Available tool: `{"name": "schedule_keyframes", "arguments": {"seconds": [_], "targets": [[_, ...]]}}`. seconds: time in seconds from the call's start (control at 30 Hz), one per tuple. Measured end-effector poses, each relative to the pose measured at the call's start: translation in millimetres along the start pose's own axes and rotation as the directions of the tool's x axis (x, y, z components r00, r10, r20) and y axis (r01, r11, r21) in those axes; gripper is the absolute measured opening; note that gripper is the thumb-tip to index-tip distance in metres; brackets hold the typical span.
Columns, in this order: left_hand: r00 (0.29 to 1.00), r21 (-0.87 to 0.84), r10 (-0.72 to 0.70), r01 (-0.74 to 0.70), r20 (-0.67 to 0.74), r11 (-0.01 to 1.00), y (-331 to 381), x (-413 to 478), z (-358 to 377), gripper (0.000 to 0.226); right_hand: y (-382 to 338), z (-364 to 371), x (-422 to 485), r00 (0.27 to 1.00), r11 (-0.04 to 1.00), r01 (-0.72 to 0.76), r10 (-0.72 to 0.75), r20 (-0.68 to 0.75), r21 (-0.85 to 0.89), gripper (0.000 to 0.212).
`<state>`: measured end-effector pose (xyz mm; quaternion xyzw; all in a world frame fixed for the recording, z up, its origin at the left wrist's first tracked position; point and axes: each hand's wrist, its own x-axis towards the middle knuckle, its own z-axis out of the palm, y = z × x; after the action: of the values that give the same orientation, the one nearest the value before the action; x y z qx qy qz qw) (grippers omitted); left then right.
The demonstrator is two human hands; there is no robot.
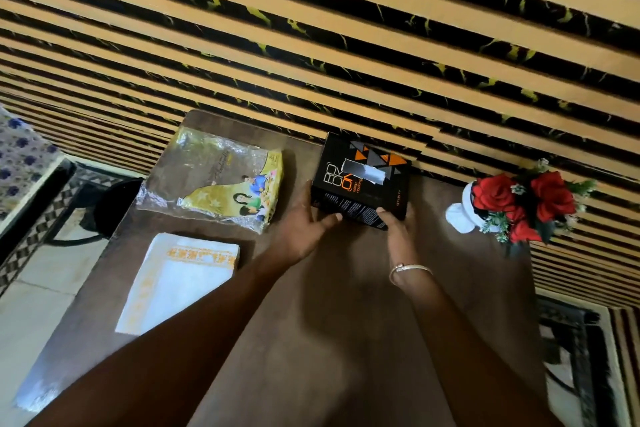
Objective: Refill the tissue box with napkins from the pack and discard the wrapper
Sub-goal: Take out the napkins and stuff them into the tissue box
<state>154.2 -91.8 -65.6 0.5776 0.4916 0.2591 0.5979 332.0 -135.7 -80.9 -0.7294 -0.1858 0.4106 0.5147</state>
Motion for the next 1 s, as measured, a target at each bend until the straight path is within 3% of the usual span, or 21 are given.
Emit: {"name": "schedule_keyframes", "arguments": {"seconds": [0.13, 0.23, 0.3, 0.53, 0.67, 0.73, 0.8, 0.9, 1.0], "targets": [[1.000, 0.053, 0.019, -0.018, -0.015, 0.998, -17, -48, 8, 0.087, 16, -15, -58, 1.000, 1.000, 0.002, -0.002, -0.003, 0.011, 0.085], [0.998, 0.115, -0.057, 0.055, 0.010, 0.992, -44, -85, 13, 0.097, 40, -37, -96, 0.999, 0.998, 0.049, -0.050, -0.020, -0.028, 0.079], [0.997, 0.133, -0.079, 0.075, 0.022, 0.988, -57, -111, 16, 0.089, 53, -50, -117, 0.995, 0.991, 0.089, -0.093, -0.039, -0.095, 0.074], [0.997, 0.220, -0.074, 0.068, 0.018, 0.973, -88, -171, 19, 0.065, 86, -73, -164, 0.998, 0.982, 0.031, -0.040, -0.045, -0.184, 0.074], [1.000, 0.279, -0.013, 0.017, -0.019, 0.960, -93, -172, 13, 0.062, 73, -63, -166, 0.978, 0.915, 0.036, -0.114, -0.173, -0.401, 0.111], [0.999, 0.301, -0.005, 0.018, -0.045, 0.954, -93, -168, 7, 0.062, 57, -55, -157, 0.957, 0.791, 0.213, -0.286, -0.039, -0.574, 0.124], [0.999, 0.342, 0.004, 0.014, -0.052, 0.940, -92, -161, 1, 0.066, 39, -45, -141, 0.913, 0.576, 0.394, -0.336, 0.232, -0.716, 0.135], [0.998, 0.413, 0.052, -0.038, -0.021, 0.910, -88, -151, -8, 0.066, 15, -20, -118, 0.804, 0.228, 0.594, -0.193, 0.563, -0.771, 0.151], [0.995, 0.454, 0.091, -0.096, 0.033, 0.886, -82, -144, -12, 0.061, 11, 0, -102, 0.717, 0.063, 0.697, -0.069, 0.694, -0.714, 0.161]]}}
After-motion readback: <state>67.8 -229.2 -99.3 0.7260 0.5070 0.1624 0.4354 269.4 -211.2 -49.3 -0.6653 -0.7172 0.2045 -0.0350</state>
